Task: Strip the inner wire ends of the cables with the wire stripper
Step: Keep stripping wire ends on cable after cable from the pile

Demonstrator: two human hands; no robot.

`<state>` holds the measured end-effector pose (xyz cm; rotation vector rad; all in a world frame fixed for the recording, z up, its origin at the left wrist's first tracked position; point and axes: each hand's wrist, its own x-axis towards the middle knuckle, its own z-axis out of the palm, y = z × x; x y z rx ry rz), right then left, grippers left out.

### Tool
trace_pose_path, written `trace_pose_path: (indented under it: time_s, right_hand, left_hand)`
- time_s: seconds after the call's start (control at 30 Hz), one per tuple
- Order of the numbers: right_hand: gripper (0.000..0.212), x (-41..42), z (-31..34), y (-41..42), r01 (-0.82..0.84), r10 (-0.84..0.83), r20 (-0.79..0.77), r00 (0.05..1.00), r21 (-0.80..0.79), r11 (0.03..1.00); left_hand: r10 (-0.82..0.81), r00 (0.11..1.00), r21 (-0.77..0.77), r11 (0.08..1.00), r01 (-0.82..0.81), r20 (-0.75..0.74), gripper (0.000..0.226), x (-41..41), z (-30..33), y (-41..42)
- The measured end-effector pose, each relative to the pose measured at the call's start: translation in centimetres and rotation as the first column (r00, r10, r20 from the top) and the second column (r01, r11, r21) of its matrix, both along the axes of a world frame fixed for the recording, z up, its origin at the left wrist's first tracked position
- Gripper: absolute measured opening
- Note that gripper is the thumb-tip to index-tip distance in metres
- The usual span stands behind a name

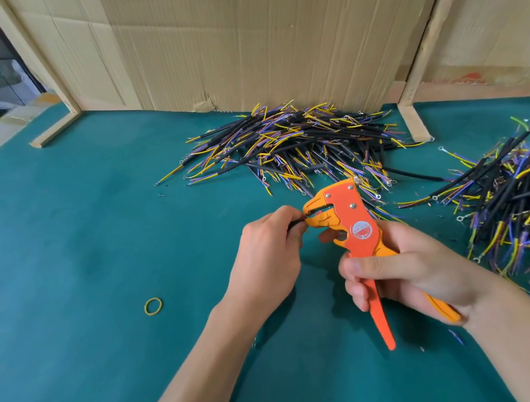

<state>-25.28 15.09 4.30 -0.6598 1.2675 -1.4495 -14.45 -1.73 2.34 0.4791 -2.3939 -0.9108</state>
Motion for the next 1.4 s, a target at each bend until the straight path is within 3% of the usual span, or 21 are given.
trace_pose_path:
  time_s: [0.17, 0.33, 0.47, 0.63, 0.93, 1.13, 1.4]
  right_hand:
    - [0.065, 0.1, -0.1, -0.1, 0.036, -0.036, 0.040, 0.999, -0.001, 0.999]
    - [0.062, 0.3, -0.2, -0.3, 0.073, -0.071, 0.084, 0.994, -0.020, 0.997]
    - [0.045, 0.5, -0.3, -0.4, 0.098, -0.095, 0.115, 0.989, -0.023, 0.995]
    - [0.038, -0.1, -0.4, -0.4, 0.256, -0.252, 0.110, 0.962, -0.022, 0.966]
    - [0.018, -0.3, 0.0, 0.1, 0.163, -0.162, 0.058, 0.985, -0.014, 0.987]
    - [0.022, -0.8, 0.2, 0.9, 0.067, -0.067, 0.095, 0.993, 0.002, 0.998]
    - [0.035, -0.6, 0.4, 1.3, -0.051, 0.070, 0.215, 0.974, -0.090, 0.995]
  left_hand:
    - [-0.012, 1.000, 0.020, 1.000, 0.013, -0.023, 0.010, 0.0, -0.1, 0.0]
    - [-0.007, 0.999, 0.110, 0.994, 0.011, -0.036, 0.010, 0.0, -0.4, -0.1]
    - [-0.025, 0.998, 0.263, 0.964, 0.040, -0.060, 0.013, -0.2, -0.8, -0.6]
    - [-0.026, 0.997, 0.429, 0.901, 0.057, -0.077, 0.015, -0.3, -1.2, -1.0]
    - [-0.110, 0.987, 0.485, 0.861, 0.154, -0.118, 0.017, -0.2, -0.9, -0.8]
    - [-0.437, 0.898, 0.612, 0.694, 0.378, -0.059, 0.047, 0.6, 0.6, -1.6]
    - [-0.445, 0.884, 0.708, 0.578, 0.406, -0.143, 0.026, 0.6, 0.3, -1.7]
